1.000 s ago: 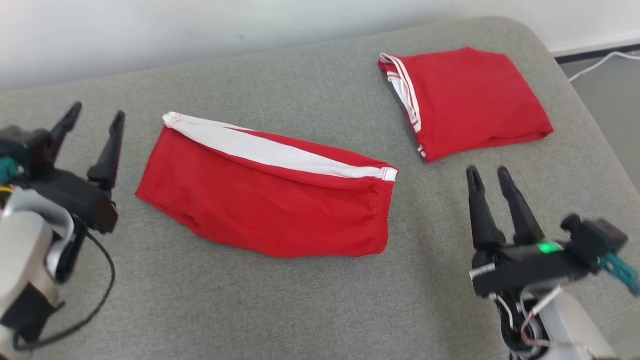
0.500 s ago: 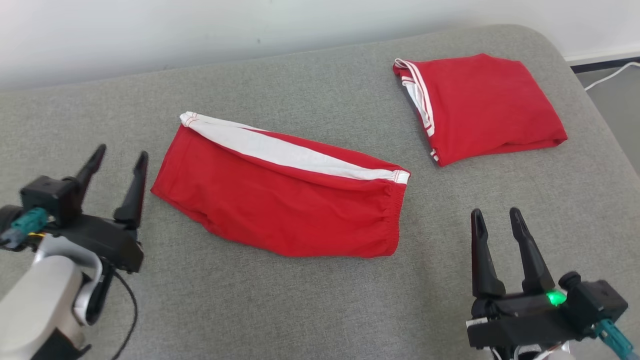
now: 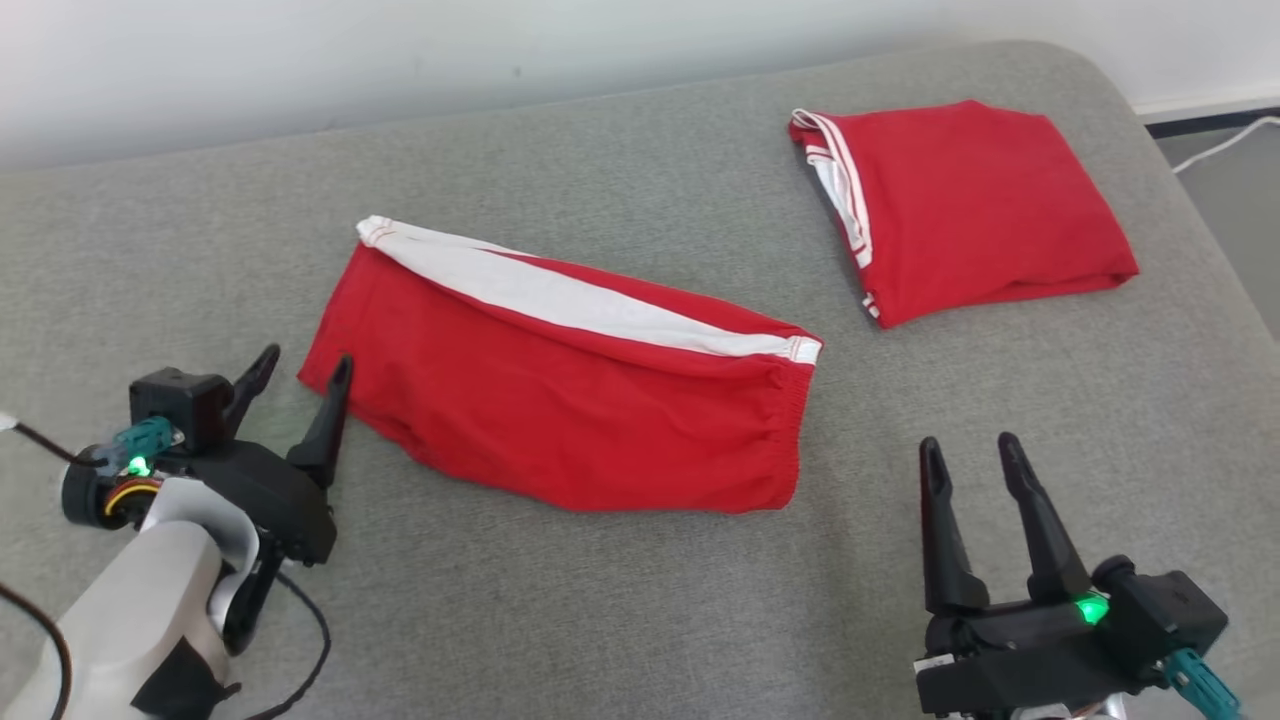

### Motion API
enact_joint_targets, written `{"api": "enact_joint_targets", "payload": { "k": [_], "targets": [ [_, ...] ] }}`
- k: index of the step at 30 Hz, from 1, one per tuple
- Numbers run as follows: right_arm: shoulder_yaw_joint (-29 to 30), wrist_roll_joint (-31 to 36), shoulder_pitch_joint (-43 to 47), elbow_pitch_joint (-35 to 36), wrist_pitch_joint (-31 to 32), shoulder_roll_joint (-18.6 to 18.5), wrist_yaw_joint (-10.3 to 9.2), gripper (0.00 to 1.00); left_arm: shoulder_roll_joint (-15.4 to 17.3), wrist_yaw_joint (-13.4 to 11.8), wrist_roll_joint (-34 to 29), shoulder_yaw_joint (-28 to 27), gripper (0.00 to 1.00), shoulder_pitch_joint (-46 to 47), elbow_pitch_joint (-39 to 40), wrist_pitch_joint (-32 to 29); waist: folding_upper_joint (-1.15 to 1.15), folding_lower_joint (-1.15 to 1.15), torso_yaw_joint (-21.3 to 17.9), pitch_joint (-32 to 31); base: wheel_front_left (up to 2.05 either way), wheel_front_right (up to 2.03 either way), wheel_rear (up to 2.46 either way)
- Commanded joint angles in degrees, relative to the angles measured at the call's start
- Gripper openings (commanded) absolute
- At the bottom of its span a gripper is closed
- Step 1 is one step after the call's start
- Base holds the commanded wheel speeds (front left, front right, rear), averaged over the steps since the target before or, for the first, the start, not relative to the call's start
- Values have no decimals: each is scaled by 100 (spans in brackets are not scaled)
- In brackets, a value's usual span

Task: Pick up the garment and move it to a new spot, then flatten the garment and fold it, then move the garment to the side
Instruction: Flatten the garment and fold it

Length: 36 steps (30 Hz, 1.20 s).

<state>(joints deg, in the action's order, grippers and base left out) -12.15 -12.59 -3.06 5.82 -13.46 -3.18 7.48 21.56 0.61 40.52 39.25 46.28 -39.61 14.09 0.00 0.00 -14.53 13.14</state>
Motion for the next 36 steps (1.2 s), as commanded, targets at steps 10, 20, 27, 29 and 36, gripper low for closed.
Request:
{"api": "enact_joint_targets", "payload": {
  "k": [10, 20, 27, 29, 36],
  "targets": [
    [-115, 5, -56, -182, 1, 28, 3, 100, -162, 275, -91, 239, 100, 296, -1215, -92, 0, 0, -334, 61, 0, 0, 0],
    [-209, 57, -125, -284, 24, 31, 3, 100, -385, 427, -14, 310, 0, 329, -1817, -17, 0, 0, -343, -31, 0, 0, 0],
    [-276, 53, -141, -363, 63, 31, 3, 100, -514, 496, -10, 296, 0, 281, -1986, 74, 0, 0, -263, -200, 0, 0, 0],
    [-292, 38, -112, -402, 55, 26, 3, 100, -537, 514, -2, 261, 0, 218, -1986, 95, 0, 0, -233, -291, 0, 0, 0],
    [-219, 21, 146, -455, 62, 16, 3, 100, -688, 370, -5, 9, 0, -243, -1609, 115, 0, 0, 36, -680, 0, 0, 0]
  ]
}}
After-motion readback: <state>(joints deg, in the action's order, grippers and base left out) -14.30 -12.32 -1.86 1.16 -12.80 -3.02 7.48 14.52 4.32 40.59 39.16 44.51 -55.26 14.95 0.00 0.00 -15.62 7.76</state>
